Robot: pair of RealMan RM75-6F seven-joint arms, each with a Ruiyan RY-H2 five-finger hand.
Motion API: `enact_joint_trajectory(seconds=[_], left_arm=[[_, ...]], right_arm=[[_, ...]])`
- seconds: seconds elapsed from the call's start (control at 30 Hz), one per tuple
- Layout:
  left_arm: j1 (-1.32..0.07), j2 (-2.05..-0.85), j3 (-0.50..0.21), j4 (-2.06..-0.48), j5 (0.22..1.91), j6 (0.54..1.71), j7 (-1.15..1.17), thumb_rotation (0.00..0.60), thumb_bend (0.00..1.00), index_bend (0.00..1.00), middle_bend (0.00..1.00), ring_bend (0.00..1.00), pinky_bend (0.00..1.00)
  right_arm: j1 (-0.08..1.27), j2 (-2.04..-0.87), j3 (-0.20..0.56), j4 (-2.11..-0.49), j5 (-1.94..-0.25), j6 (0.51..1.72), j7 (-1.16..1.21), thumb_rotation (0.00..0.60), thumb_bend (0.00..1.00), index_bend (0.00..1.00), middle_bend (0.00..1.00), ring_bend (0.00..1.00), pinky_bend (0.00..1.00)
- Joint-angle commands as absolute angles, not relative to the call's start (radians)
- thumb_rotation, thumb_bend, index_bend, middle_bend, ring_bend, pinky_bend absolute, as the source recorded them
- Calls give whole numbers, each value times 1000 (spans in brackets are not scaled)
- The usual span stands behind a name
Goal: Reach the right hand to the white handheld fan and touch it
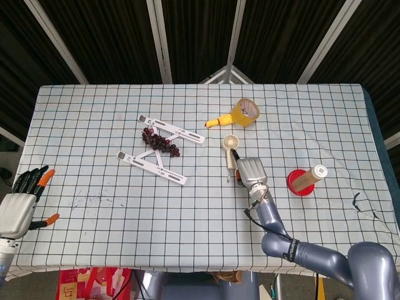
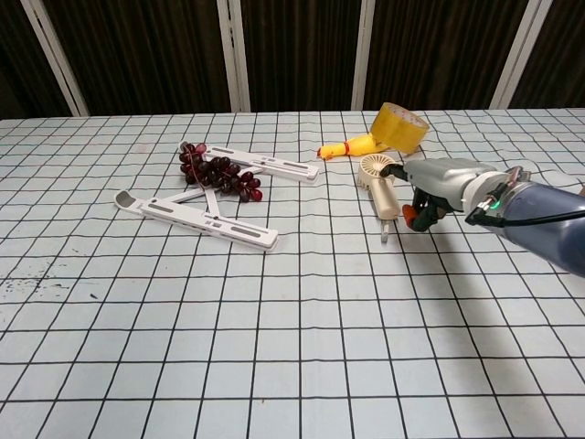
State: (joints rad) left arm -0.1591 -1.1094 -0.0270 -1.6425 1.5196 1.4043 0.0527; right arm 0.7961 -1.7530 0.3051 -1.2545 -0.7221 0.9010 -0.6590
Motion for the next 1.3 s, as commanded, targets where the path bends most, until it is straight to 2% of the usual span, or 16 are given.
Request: enact_joint_trajectory(seconds=[0.03, 1.3], left_arm=[[-159, -1110, -27, -1642, 1519, 1404, 53, 600, 0, 0, 0, 0, 0], [-160, -1109, -24, -1644, 1520, 1409, 44, 600, 0, 0, 0, 0, 0]], right_arm=[[797, -1752, 299, -1257, -718, 907, -655, 600, 691, 0, 844, 895, 871], [821, -1753, 268, -1280, -684, 957, -647, 600, 705, 0, 844, 896, 871]])
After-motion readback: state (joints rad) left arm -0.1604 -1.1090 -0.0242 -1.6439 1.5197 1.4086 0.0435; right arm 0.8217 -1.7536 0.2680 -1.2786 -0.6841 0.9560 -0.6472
